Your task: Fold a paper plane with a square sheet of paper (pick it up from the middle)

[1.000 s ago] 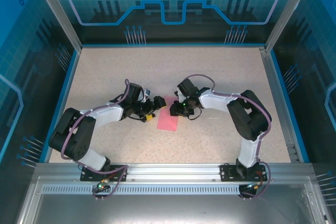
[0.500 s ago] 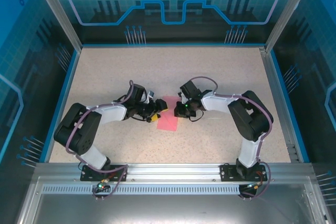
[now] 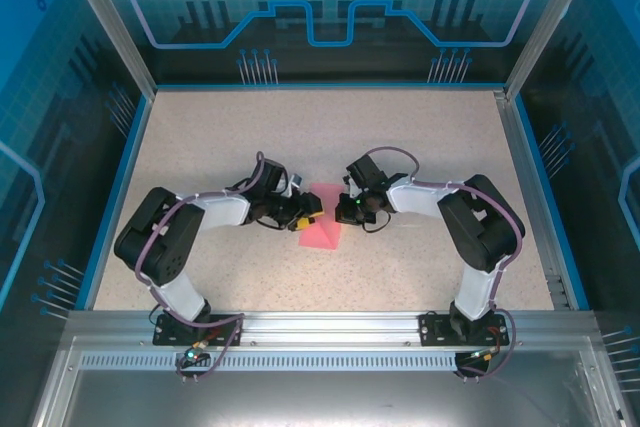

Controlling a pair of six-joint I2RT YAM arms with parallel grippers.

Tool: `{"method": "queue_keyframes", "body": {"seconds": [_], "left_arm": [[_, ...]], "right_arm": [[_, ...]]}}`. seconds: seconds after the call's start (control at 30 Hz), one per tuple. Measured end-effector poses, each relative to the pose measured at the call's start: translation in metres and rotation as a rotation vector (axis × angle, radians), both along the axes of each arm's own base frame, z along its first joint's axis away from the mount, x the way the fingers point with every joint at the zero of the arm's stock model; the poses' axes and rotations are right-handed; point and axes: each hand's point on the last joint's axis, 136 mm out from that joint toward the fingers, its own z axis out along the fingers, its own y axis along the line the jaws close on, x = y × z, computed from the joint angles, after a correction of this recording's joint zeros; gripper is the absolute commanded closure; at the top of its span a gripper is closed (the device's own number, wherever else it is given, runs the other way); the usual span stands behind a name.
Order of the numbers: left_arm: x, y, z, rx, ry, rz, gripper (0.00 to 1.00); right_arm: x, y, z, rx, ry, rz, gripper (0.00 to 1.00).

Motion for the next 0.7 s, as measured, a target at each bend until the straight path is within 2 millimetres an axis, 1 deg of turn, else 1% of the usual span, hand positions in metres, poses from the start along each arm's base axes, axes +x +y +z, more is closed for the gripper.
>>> {"method": "queue_keyframes", "body": {"seconds": [0.17, 0.27, 0.37, 0.53, 0.7], "left_arm": [[0.01, -0.005, 0.0, 0.003, -0.008, -0.008, 0.58], [0.01, -0.005, -0.005, 0.015, 0.014, -0.011, 0.6], [0.008, -0.004, -0.009, 0.029, 0.025, -0.021, 0.59], [0.005, 0.0, -0.014, 0.063, 0.036, -0.027, 0.54], [0.001, 0.004, -0.019, 0.088, 0.053, -0.024, 0.53]], "right_arm": [[0.001, -0.001, 0.0, 0.001, -0.001, -0.003, 0.95], [0.001, -0.001, 0.0, 0.001, -0.001, -0.003, 0.94], [0.001, -0.001, 0.0, 0.001, -0.001, -0.004, 0.94], [0.001, -0.002, -0.001, 0.0, -0.001, -0.004, 0.94], [0.001, -0.002, -0.001, -0.004, -0.003, -0.006, 0.94]]}}
